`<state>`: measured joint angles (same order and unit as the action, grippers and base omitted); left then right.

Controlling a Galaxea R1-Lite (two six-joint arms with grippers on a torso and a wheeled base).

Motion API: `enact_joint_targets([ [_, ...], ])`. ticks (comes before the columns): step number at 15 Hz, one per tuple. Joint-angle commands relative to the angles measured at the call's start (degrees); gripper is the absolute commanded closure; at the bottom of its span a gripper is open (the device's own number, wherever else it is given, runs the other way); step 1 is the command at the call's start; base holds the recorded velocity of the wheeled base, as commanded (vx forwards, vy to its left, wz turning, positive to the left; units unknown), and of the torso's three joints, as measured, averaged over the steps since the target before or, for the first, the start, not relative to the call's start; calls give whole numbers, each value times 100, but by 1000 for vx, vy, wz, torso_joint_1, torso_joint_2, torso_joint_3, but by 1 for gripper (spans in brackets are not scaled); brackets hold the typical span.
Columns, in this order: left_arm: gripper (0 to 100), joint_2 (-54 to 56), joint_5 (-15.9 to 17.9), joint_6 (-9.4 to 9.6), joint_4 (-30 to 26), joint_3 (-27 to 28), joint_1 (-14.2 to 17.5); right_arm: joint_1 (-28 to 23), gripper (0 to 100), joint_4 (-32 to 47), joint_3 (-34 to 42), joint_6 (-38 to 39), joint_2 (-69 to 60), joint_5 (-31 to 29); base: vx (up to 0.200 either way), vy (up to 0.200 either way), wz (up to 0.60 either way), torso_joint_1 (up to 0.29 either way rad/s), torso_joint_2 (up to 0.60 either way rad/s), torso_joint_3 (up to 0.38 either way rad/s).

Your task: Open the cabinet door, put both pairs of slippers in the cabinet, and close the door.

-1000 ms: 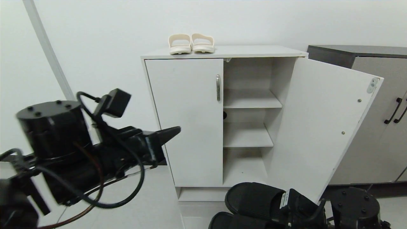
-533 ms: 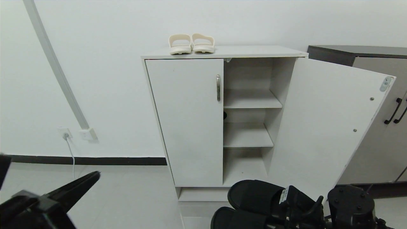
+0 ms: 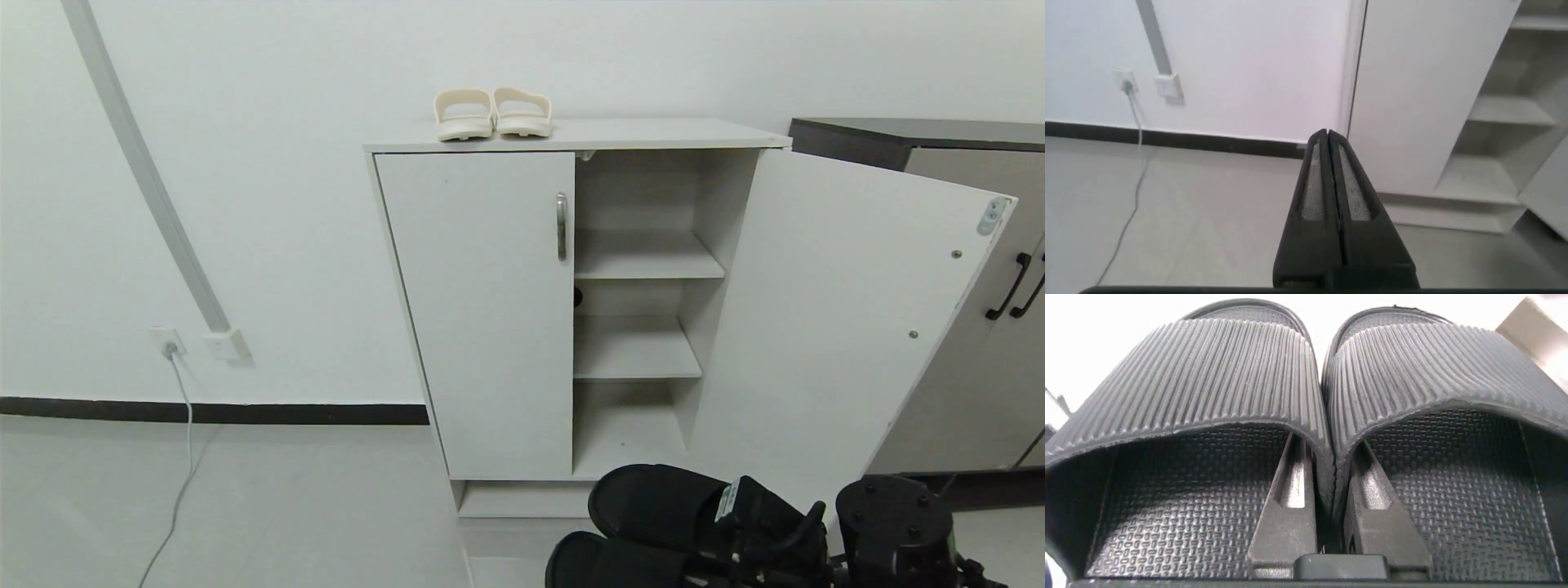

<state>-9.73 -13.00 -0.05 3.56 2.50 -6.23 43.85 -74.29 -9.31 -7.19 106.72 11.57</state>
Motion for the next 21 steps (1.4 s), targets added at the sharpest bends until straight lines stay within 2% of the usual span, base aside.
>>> enact_joint_targets([
  [1,100,472,8,-13,-145,-232,175,1,100,-7,0,-10,42,3,0,0,0,0,0,0],
  [2,100,507,-1,-21,-154,-232,271,1,100,-7,0,-10,60,3,0,0,0,0,0,0],
  [3,100,569,-1,5,-154,-232,693,10,100,-7,0,-10,60,3,0,0,0,0,0,0],
  [4,100,569,-36,40,-145,-241,948,18,100,-7,0,-19,60,3,0,0,0,0,0,0],
  [5,100,569,-19,58,-136,-241,904,18,100,-15,0,-19,60,3,0,0,0,0,0,0],
  [6,100,806,245,49,-145,-241,658,36,100,-15,17,-37,51,3,0,0,0,0,0,0],
  [7,100,946,904,119,-330,-250,597,36,100,-42,26,-37,51,3,0,0,0,0,0,0],
  [8,100,955,1229,102,-400,-241,614,36,100,-138,44,-37,60,3,0,0,0,0,0,0],
  [10,100,955,1264,277,-382,-241,614,36,100,-235,61,-19,77,3,0,0,0,0,0,0],
  [12,100,955,1326,277,-374,-250,614,27,100,-235,-27,-1,86,-173,0,0,0,0,0,0],
  [14,100,955,1343,269,-374,-250,614,27,100,-244,-290,174,306,-805,0,0,0,0,0,0],
  [17,100,955,1335,181,-365,-250,605,150,100,-270,-1283,781,807,-1807,0,0,0,0,0,0],
  [18,100,955,1335,110,-365,-250,614,229,100,-253,-1574,895,1062,-2264,0,0,0,0,0,0],
  [20,100,955,1335,102,-365,-250,614,308,100,-244,-2013,957,1440,-2950,0,0,0,0,0,0],
  [21,100,955,1335,102,-365,-250,614,352,100,-156,-2426,974,1703,-3565,0,0,0,0,0,0],
])
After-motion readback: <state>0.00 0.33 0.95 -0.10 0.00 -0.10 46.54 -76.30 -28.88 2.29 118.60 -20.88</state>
